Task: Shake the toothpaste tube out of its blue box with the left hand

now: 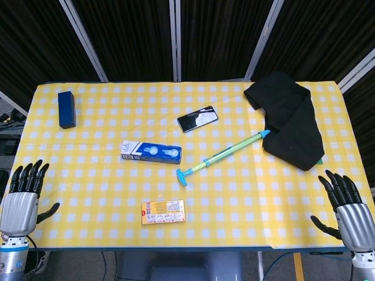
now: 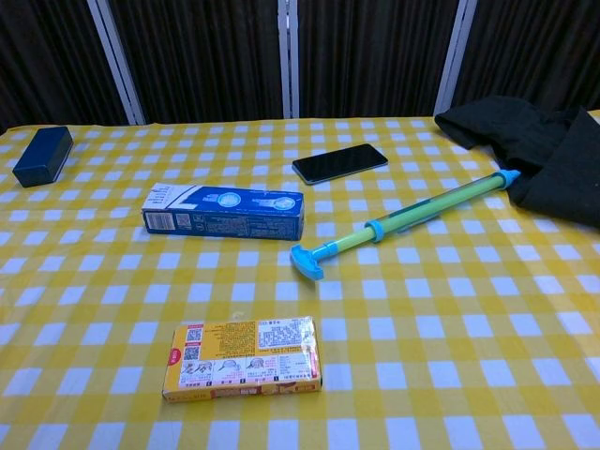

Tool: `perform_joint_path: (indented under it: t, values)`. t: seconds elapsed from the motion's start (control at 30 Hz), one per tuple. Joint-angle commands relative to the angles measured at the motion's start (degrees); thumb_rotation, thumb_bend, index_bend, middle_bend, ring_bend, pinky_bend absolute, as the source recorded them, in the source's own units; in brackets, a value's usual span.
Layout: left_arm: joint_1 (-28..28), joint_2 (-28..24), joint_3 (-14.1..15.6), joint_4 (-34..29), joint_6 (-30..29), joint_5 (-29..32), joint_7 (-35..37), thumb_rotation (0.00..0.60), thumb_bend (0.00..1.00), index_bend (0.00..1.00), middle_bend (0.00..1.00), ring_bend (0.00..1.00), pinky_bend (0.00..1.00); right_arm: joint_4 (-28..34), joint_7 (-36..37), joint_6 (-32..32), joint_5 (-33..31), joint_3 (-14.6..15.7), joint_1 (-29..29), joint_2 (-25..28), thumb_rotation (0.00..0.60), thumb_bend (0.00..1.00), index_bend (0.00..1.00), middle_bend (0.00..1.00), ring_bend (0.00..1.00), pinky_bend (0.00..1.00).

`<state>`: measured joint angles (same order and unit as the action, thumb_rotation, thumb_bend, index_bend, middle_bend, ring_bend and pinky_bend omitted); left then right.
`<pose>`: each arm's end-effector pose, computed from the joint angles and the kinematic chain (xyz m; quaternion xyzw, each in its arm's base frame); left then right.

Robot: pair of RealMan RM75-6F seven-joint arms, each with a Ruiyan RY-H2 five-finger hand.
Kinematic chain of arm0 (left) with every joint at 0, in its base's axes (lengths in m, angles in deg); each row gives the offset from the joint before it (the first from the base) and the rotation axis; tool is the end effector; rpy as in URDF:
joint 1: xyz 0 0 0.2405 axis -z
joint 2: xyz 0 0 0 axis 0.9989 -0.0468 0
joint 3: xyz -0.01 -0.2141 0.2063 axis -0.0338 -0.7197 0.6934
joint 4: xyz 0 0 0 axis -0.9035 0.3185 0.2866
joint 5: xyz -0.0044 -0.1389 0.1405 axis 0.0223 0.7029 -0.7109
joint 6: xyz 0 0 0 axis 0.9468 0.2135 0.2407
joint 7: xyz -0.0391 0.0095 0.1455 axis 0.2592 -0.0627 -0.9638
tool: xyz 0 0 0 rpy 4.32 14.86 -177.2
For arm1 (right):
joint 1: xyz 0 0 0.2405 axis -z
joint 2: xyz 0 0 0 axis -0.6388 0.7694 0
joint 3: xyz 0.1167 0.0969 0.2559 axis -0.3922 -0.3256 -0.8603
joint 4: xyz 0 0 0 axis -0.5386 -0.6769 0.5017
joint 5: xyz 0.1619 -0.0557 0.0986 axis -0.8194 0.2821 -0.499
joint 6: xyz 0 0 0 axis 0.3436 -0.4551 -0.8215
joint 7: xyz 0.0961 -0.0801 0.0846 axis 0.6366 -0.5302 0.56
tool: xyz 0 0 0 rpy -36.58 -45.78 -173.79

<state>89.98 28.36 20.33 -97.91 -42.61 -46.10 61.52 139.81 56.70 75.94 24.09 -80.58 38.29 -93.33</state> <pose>-0.3066 0.1753 0.1393 -0.5898 -0.3262 -0.4021 0.6197 -0.3252 -0.1599 0.2027 0.6126 -0.3398 0.4499 0.5539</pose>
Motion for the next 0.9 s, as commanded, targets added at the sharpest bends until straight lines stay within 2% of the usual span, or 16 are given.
perform_joint_path:
  t: [0.03,0.73,0.9]
  values:
    - [0.0,0.1,0.0,0.0,0.1,0.0,-0.1,0.6,0.12,0.0,0.0,0.0,0.0,0.0,0.1,0.0,0.0,0.0,0.0,0.0,0.6,0.07,0.07,0.0,0.0,0.0]
    - [0.8,0.4,0.0,0.5,1.5,0.2,-0.7,0.6,0.12,0.0,0.0,0.0,0.0,0.0,0.6,0.0,-0.3,0.0,0.1,0.3,0.6,0.07,0.07,0.0,0.0,0.0]
    - [2.9,-0.7,-1.6,-1.4,3.8,1.0,-1.1,0.6,0.12,0.0,0.0,0.0,0.0,-0.2,1.9,-0.2,-1.5,-0.5,0.1,0.5,0.6,0.07,0.07,0.0,0.0,0.0]
